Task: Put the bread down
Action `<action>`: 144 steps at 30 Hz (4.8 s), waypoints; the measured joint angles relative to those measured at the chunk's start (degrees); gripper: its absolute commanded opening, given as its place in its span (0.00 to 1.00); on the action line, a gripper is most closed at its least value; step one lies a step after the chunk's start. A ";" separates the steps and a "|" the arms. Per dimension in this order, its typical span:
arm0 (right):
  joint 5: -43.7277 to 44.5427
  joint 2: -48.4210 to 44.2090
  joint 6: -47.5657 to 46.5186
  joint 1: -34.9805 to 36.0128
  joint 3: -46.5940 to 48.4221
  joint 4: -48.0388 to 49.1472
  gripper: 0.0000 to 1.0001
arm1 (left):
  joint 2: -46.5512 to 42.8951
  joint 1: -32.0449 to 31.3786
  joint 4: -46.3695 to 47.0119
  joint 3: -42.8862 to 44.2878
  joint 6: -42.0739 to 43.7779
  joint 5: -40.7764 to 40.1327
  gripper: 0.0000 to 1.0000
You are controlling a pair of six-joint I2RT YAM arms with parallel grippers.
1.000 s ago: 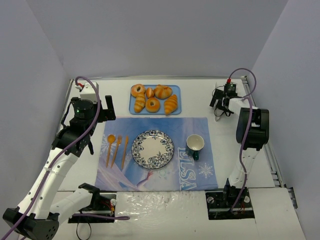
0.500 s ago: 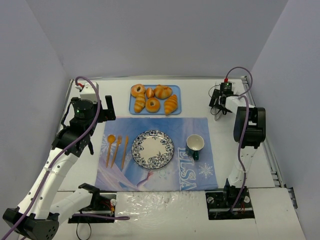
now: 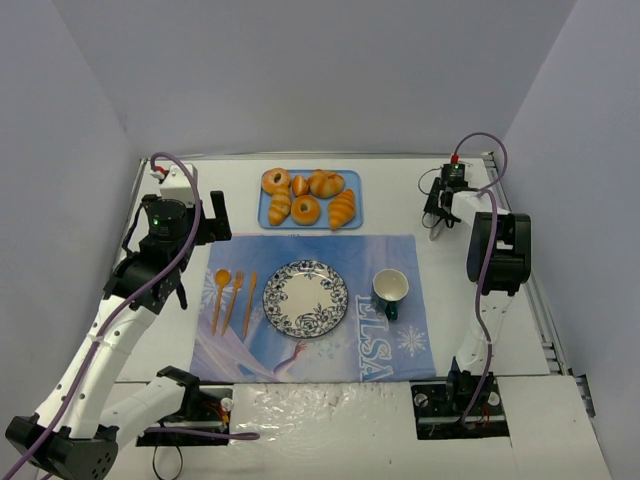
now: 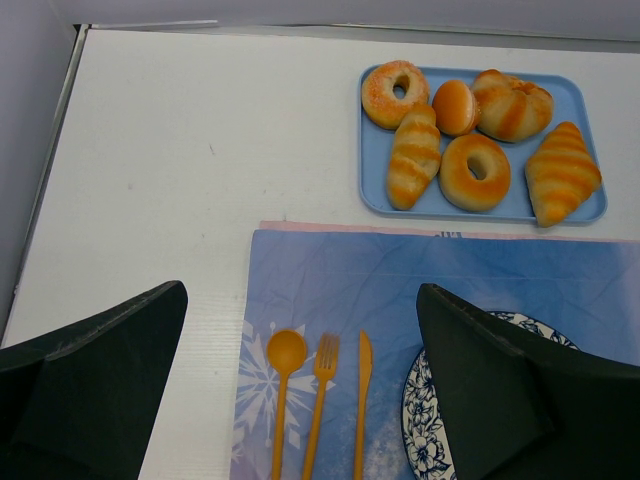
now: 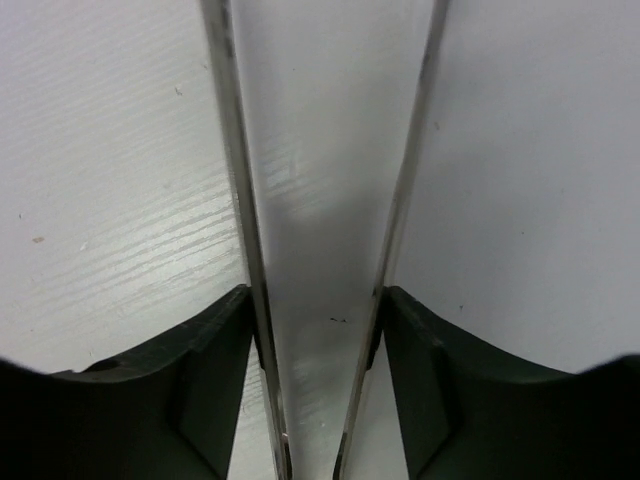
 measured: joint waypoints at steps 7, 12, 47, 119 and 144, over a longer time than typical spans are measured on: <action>0.19 -0.07 1.22 0.00 -0.88 1.84 0.35 | 0.08 0.00 -0.02 0.00 0.00 -0.02 0.97; 0.56 -1.34 2.24 0.29 -2.99 3.26 0.34 | 0.33 0.00 -0.02 0.00 0.00 -0.01 0.97; 3.23 -25.37 2.67 8.38 -8.19 -10.57 0.40 | 1.05 0.00 -0.02 0.00 0.18 -0.05 0.97; 3.05 -25.16 3.60 37.18 -12.19 -12.91 0.58 | 1.34 0.00 -0.42 0.00 0.20 -0.04 0.97; 2.19 -25.22 3.86 37.45 -12.22 -13.37 0.11 | 1.86 0.00 -0.44 0.00 0.20 -0.04 0.97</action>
